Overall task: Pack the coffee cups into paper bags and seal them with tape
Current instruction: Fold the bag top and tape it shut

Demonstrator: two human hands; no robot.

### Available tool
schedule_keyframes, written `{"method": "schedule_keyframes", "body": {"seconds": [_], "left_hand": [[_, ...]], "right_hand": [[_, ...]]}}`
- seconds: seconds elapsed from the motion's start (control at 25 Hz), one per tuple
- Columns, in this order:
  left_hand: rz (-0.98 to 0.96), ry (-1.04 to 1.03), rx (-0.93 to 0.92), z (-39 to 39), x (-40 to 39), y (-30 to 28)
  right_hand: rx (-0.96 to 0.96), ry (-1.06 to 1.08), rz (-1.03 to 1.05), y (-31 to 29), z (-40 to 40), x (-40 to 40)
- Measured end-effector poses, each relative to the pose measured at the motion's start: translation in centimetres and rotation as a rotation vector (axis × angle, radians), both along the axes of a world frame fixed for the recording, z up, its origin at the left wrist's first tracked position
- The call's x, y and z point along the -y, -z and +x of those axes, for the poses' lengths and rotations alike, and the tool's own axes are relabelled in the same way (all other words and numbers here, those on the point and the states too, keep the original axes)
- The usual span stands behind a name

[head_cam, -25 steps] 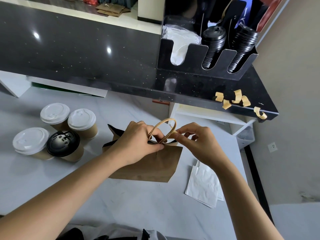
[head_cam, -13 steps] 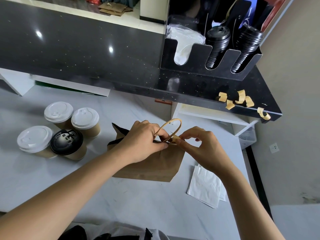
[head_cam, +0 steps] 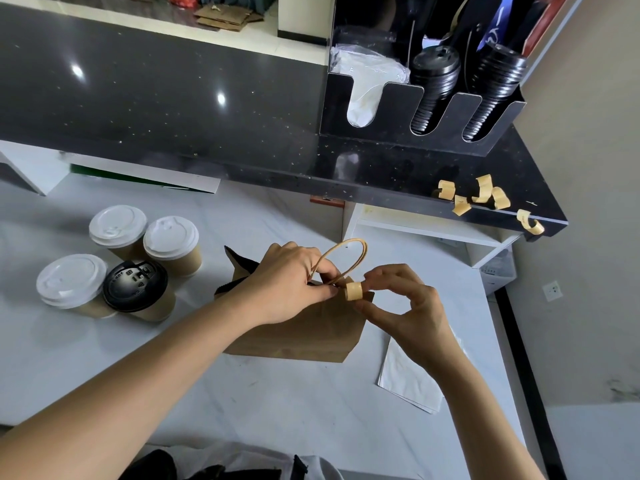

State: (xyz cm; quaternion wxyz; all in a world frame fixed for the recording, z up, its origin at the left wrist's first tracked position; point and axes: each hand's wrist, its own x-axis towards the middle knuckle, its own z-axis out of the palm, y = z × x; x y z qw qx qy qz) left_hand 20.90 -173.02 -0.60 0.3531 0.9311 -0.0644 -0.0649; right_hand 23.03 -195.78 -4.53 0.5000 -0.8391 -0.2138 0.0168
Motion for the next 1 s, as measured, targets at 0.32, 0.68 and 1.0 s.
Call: {"method": "schedule_keyframes", "body": {"seconds": [0.32, 0.68, 1.0], "left_hand": [[0.011, -0.005, 0.004, -0.2, 0.1, -0.1], [0.048, 0.02, -0.072, -0.3, 0.2, -0.6], [0.052, 0.008, -0.054, -0.1, 0.2, -0.1]], "right_hand": [[0.337, 0.072, -0.149, 1.6, -1.2, 0.1], [0.543, 0.08, -0.263, 2.3, -1.5, -0.1], [0.202, 0.139, -0.013, 1.3, -0.6, -0.3]]}}
